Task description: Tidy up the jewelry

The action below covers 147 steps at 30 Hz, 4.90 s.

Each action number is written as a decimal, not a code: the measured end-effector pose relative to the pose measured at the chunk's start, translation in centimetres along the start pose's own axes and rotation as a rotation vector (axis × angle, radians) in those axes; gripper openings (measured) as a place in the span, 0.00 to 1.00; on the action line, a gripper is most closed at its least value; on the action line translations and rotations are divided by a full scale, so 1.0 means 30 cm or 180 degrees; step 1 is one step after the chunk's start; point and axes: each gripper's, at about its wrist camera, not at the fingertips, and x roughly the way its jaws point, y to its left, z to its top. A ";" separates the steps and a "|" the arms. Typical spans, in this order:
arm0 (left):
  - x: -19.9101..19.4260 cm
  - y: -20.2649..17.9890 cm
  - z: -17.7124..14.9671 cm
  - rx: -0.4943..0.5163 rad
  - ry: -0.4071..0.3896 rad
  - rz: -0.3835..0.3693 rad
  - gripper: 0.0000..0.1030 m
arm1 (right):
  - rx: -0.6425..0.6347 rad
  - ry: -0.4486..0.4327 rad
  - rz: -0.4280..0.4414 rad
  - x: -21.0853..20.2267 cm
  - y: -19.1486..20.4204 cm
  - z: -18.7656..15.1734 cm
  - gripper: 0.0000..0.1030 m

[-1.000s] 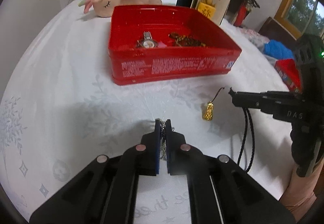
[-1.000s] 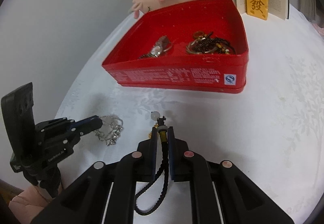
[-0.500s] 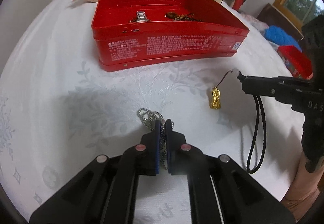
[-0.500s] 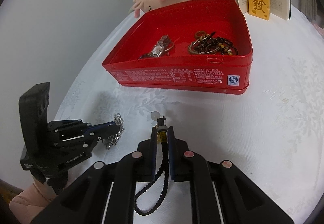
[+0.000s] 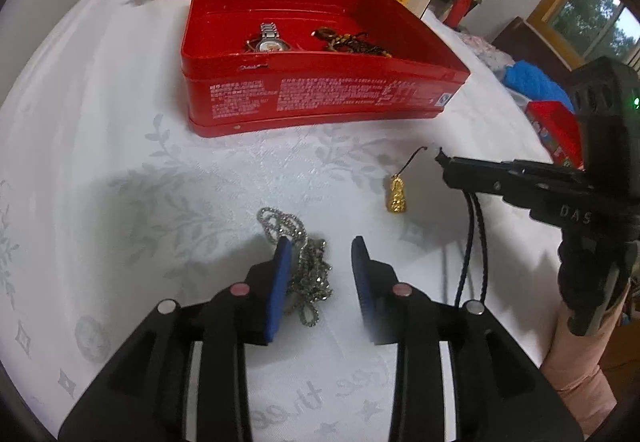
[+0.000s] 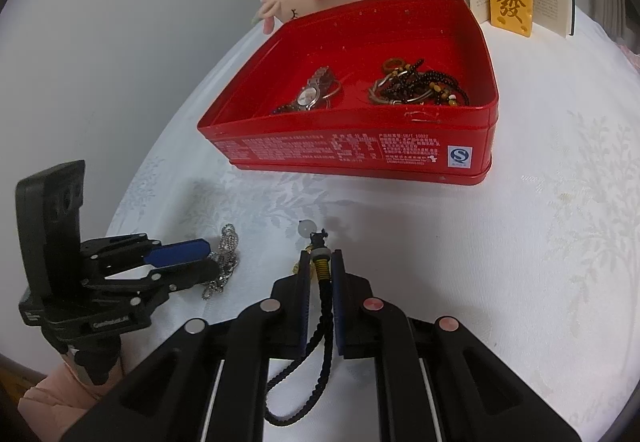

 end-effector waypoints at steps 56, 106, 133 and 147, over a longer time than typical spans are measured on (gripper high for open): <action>-0.277 -0.102 0.265 0.0089 -0.0869 0.0049 0.13 | -0.0154 -0.0674 0.0083 -0.282 0.096 0.241 0.09; 0.159 0.138 0.678 -0.0308 -0.0365 0.0348 0.13 | 0.0275 -0.0234 -0.0553 0.145 -0.153 0.629 0.09; 0.057 0.095 0.617 -0.0267 -0.0576 0.0545 0.61 | 0.0103 -0.0419 -0.0780 0.059 -0.089 0.554 0.29; -0.117 0.068 0.465 -0.0289 -0.0983 0.1029 0.88 | 0.0081 -0.0512 -0.1072 -0.033 -0.030 0.425 0.74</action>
